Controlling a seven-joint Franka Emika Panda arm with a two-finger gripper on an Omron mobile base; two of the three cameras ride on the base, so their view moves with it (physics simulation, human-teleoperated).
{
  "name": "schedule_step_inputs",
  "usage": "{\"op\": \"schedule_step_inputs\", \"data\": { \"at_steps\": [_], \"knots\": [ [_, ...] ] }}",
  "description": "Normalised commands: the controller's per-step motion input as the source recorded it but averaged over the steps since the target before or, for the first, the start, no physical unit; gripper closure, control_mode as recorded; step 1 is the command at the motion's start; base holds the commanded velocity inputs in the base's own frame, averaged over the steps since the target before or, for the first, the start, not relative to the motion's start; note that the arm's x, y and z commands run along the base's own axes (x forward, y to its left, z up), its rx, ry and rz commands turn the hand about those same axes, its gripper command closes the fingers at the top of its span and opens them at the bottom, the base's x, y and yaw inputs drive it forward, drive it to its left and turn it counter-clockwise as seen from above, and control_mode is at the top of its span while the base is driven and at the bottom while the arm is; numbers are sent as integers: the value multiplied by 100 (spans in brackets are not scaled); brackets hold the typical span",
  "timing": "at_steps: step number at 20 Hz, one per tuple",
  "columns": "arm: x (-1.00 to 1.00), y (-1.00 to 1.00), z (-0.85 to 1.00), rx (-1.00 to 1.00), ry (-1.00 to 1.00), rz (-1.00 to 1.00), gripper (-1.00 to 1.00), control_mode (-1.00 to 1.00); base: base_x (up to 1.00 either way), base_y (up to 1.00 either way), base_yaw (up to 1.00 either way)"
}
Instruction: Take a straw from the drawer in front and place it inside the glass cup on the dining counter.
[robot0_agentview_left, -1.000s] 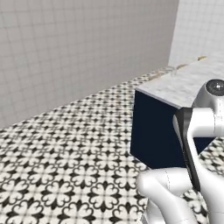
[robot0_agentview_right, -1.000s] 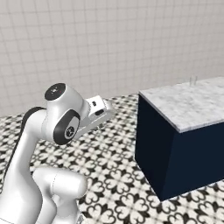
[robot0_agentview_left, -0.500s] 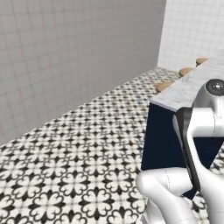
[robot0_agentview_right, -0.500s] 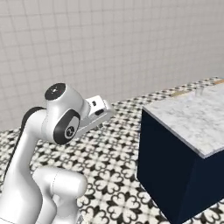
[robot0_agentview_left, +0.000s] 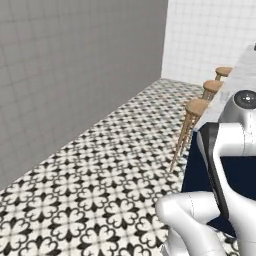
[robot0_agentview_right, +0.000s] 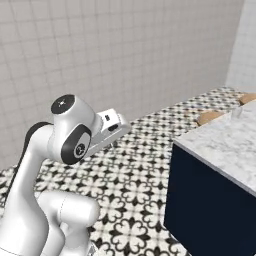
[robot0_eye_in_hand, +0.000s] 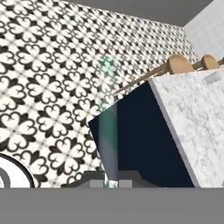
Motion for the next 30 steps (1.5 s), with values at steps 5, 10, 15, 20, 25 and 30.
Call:
{"op": "schedule_step_inputs", "data": {
  "at_steps": [5,10,15,20,25,30],
  "knots": [
    [0,0,0,0,0,0,100,100,100,61,-39],
    [0,0,0,0,0,0,100,100,100,61,-39],
    [0,0,0,0,0,0,100,100,100,58,-42],
    [0,0,0,0,0,0,100,100,96,48,-48],
    [0,0,0,0,0,0,100,100,87,47,-58],
    [0,0,0,0,0,0,100,100,77,42,-62]
  ]
}}
